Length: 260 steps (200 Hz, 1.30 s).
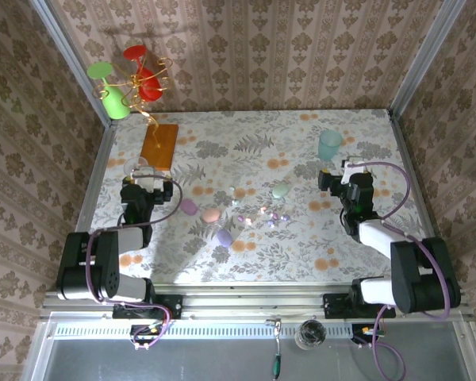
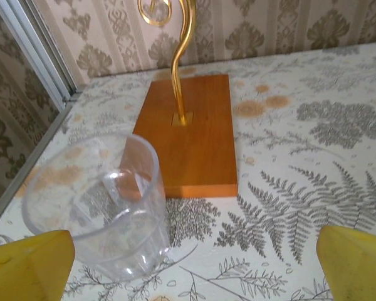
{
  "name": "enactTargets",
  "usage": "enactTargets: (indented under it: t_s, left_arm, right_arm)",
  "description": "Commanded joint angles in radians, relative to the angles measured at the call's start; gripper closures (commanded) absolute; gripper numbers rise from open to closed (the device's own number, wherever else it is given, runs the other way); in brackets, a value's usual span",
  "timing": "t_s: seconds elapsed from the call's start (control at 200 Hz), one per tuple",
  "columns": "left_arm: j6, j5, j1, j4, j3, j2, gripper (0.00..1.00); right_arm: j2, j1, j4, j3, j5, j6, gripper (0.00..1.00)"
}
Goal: Insert the wireless bluetooth earbuds into the charging case
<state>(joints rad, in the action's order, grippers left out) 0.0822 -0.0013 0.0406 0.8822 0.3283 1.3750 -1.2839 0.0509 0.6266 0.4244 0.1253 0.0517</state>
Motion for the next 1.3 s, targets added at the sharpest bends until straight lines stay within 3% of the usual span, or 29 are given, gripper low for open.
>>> enactTargets:
  t_s: [0.0, 0.125, 0.275, 0.425, 0.585, 0.81, 1.055, 1.295]
  left_arm:
    - [0.035, 0.044, 0.022, -0.093, 0.004, -0.068, 0.0]
    - [0.045, 0.042, 0.068, -0.256, 0.053, -0.157, 0.0]
    - [0.018, 0.005, 0.142, -0.445, 0.128, -0.225, 0.0]
    - [-0.034, -0.011, 0.225, -0.568, 0.185, -0.254, 0.0]
    - [-0.168, 0.042, 0.248, -0.628, 0.197, -0.281, 0.0]
    - [-0.266, 0.063, 0.237, -0.701, 0.189, -0.329, 0.0]
    - [-0.401, 0.159, 0.101, -0.687, 0.167, -0.32, 0.0]
    - [-0.378, 0.175, 0.051, -0.696, 0.161, -0.314, 0.0]
  right_arm:
    - [0.09, 0.034, -0.13, 0.032, -0.024, -0.021, 0.0]
    - [0.19, 0.095, -0.262, 0.064, -0.066, -0.026, 0.0]
    - [0.267, 0.242, -0.359, 0.089, 0.011, 0.0, 0.0]
    - [0.293, 0.383, -0.476, 0.125, 0.053, 0.158, 0.0]
    - [0.256, 0.555, -0.622, 0.195, 0.086, 0.343, 0.0]
    - [0.056, 0.77, -0.767, 0.333, 0.115, 0.475, 0.0]
    - [-0.194, 0.896, -0.943, 0.55, 0.137, 0.517, 0.0]
    - [-0.443, 0.955, -1.124, 0.802, 0.096, 0.497, 0.0]
